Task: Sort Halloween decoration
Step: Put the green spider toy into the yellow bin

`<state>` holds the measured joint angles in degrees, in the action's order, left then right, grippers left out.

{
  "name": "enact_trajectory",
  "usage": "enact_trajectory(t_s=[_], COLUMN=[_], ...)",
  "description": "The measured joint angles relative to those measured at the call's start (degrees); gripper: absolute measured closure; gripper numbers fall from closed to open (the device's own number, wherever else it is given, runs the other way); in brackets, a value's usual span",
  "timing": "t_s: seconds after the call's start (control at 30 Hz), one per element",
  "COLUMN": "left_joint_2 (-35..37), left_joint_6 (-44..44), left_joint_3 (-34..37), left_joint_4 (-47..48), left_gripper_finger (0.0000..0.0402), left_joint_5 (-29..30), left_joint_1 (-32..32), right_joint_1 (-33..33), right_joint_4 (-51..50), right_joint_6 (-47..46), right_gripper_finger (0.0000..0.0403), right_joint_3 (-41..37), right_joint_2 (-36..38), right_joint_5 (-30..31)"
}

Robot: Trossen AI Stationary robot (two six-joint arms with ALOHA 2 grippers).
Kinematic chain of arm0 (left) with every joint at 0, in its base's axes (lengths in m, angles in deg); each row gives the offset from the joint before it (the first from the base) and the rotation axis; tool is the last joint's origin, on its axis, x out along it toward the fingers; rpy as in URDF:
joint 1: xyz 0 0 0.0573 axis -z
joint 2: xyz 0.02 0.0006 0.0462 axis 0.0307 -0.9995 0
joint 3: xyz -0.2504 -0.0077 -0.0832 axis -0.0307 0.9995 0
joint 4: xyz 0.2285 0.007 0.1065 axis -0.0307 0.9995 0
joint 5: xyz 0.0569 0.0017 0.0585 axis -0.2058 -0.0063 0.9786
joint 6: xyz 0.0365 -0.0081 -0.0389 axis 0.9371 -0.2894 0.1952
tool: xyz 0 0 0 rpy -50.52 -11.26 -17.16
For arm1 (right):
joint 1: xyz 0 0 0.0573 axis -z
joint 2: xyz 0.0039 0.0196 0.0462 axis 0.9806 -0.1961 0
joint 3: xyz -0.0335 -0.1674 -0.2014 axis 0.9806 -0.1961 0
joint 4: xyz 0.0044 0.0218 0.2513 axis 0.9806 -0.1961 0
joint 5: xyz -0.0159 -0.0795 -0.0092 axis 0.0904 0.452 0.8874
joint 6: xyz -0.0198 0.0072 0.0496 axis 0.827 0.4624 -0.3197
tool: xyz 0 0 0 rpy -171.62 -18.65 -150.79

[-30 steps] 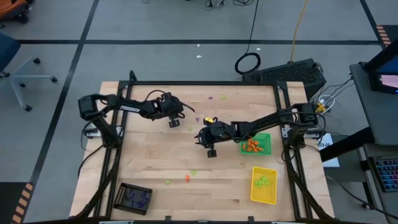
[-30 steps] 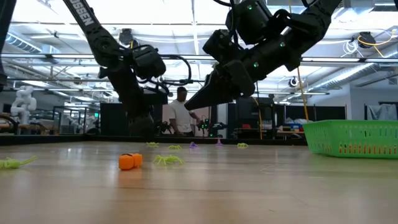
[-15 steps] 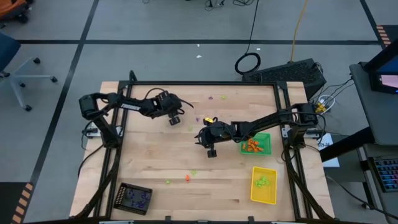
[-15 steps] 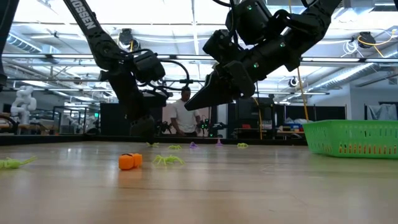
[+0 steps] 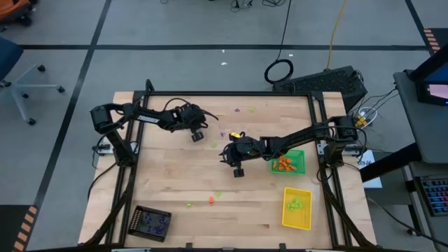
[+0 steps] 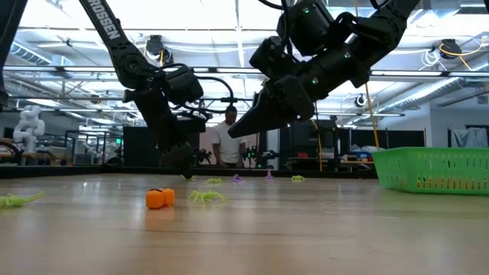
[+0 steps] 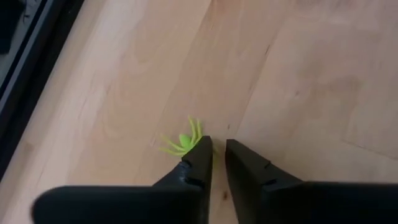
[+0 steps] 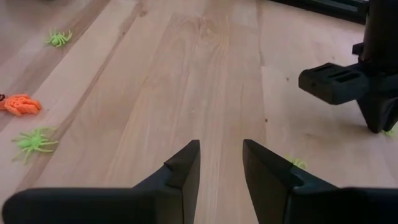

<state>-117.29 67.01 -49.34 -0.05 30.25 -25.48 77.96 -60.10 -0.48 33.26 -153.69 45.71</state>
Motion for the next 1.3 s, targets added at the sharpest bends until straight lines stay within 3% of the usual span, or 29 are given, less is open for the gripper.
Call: enact_trajectory(t_s=[0.17, 0.43, 0.73, 0.83, 1.13, 1.3], left_joint_2=[-0.1, 0.7, 8.55, 12.14, 22.51, 26.84], left_joint_6=[-0.32, -0.65, -3.98, -7.33, -15.32, -15.49], left_joint_3=[0.03, -0.03, -0.79, -0.81, -0.83, -0.83], left_joint_4=[0.11, 1.1, 3.63, 4.43, 6.26, 5.95], left_gripper_finger=[0.0397, 0.04, 0.0401, 0.0401, 0.0401, 0.0401], left_joint_5=[1.53, 2.91, 1.43, -1.95, -20.39, -28.12], left_joint_1=[0.0, 0.41, 2.78, 3.36, 3.78, 4.22], right_joint_1=[0.0, 0.0, -0.11, -0.13, -1.43, -4.32], right_joint_4=[-0.84, -1.31, -2.12, -2.68, -2.16, -4.03], right_joint_6=[-0.22, -0.44, -1.14, -1.78, 0.45, 1.73], right_gripper_finger=[0.0296, 0.0296, 0.0296, 0.0296, 0.0296, 0.0296], right_joint_3=[0.0, 0.0, 0.0, 0.0, 0.0, 0.0], right_joint_2=[0.0, 0.0, 0.02, 0.02, 0.02, 0.09], right_joint_5=[0.0, 0.0, 0.02, 0.02, 1.18, 10.8])
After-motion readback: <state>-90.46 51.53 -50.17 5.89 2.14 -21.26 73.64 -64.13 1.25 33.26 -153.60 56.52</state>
